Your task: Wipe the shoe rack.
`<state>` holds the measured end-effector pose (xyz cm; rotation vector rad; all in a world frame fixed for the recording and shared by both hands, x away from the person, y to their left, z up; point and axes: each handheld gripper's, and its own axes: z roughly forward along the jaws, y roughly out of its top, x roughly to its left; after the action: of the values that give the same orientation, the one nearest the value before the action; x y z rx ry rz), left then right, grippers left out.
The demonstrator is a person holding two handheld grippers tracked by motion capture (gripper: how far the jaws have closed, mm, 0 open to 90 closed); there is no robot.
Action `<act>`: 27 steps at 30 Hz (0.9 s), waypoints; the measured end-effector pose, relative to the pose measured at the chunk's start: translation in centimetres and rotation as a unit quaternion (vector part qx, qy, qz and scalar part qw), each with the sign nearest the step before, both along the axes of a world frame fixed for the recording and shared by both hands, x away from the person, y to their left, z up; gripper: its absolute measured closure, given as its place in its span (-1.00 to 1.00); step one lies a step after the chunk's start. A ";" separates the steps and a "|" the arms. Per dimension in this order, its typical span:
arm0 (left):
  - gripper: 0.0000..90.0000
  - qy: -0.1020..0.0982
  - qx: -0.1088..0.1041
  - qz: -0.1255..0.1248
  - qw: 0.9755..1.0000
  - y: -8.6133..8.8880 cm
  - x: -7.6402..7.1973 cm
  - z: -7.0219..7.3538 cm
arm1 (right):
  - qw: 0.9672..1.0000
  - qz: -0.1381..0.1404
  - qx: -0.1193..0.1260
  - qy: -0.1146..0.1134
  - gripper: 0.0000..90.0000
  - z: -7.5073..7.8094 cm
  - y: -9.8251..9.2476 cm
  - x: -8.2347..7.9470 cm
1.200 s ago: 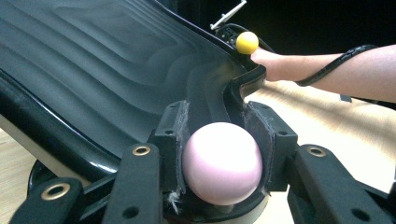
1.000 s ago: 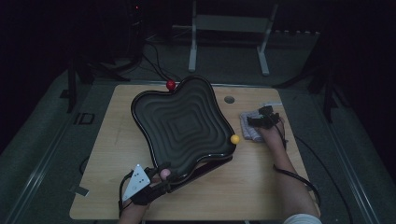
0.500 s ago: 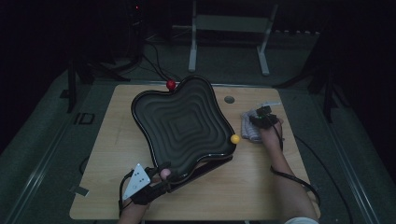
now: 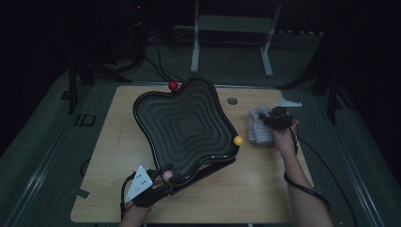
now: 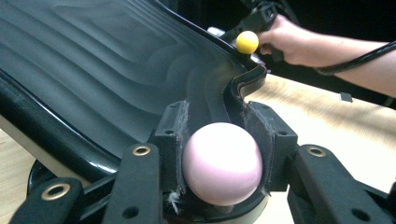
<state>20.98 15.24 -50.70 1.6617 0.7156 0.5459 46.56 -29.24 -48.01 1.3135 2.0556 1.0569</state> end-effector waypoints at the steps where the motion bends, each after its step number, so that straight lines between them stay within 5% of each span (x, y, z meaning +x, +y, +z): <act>1: 0.33 0.000 0.000 0.000 1.000 0.0 0.0 0.0 | 1.000 0.007 -0.001 -0.004 0.56 0.5 0.1 -0.3; 8: 0.33 0.002 0.000 -0.001 1.000 0.0 0.0 0.0 | 0.998 0.058 0.017 -0.035 0.56 4.2 2.0 -1.8; 14: 0.33 0.002 0.000 -0.001 1.000 0.0 0.0 0.0 | 0.991 0.101 0.045 -0.074 0.57 8.0 4.1 -2.4; 22: 0.33 0.002 -0.002 -0.002 1.000 0.1 0.0 0.0 | 0.981 0.153 0.063 -0.104 0.57 12.0 8.5 -1.7; 27: 0.33 0.001 -0.002 -0.003 1.000 0.1 0.0 0.0 | 0.978 0.172 0.046 -0.106 0.57 13.1 11.5 -0.5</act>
<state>21.02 15.33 -50.70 1.6605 0.7129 0.5380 46.09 -17.76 -34.89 0.8566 2.1333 1.3912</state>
